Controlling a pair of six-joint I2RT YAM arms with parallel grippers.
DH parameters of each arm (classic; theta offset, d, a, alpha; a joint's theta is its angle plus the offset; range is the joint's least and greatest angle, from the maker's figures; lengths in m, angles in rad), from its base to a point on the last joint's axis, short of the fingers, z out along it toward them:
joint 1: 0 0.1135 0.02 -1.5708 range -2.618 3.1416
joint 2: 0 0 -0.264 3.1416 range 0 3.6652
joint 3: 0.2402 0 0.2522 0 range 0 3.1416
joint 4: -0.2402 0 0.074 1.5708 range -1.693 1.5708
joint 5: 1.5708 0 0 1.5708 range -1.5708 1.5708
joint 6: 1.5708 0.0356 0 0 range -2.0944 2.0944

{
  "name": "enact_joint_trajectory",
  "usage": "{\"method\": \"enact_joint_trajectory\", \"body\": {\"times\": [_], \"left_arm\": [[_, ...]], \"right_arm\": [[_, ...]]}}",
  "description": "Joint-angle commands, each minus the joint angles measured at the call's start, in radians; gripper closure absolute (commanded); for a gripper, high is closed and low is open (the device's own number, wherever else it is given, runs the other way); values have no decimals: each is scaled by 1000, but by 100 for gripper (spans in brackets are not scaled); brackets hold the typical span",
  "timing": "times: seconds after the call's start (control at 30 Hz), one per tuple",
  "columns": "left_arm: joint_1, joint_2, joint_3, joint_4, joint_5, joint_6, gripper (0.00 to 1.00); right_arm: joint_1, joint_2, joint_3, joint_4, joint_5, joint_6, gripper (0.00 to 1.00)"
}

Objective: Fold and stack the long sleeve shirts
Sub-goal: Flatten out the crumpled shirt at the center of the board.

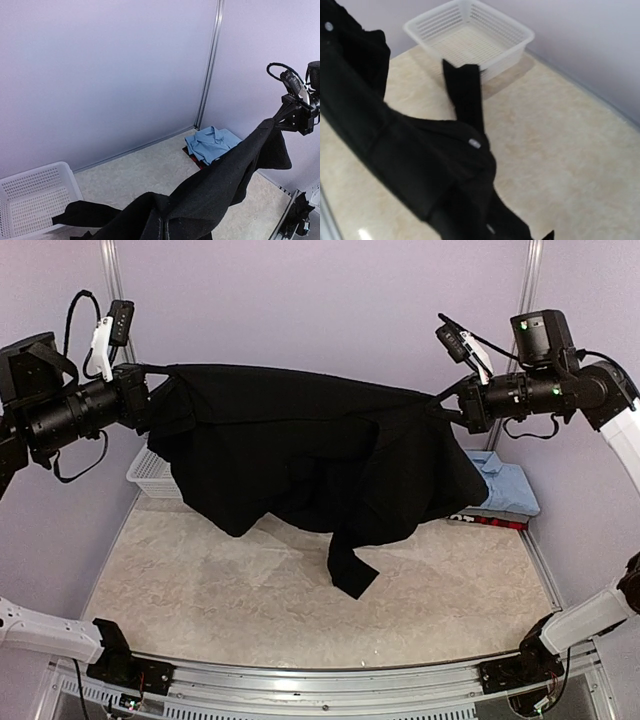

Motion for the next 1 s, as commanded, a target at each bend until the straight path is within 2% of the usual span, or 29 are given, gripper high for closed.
{"method": "enact_joint_trajectory", "body": {"times": [0.0,0.27,0.47,0.6,0.77,0.97], "left_arm": [[-12,-23,8,-119,-13,-40,100],[2,102,-108,-227,-39,-21,100],[162,237,-294,-75,142,-19,100],[243,373,-371,14,188,-41,100],[257,575,-364,93,174,-93,100],[250,663,-347,140,174,-108,100]], "right_arm": [[-3,-85,-109,-43,1,53,100],[-3,-93,-360,21,67,78,100],[-8,5,-517,119,150,108,100],[-18,91,-565,168,185,117,100],[-24,197,-586,230,245,121,100],[-26,248,-625,282,212,106,100]]}}
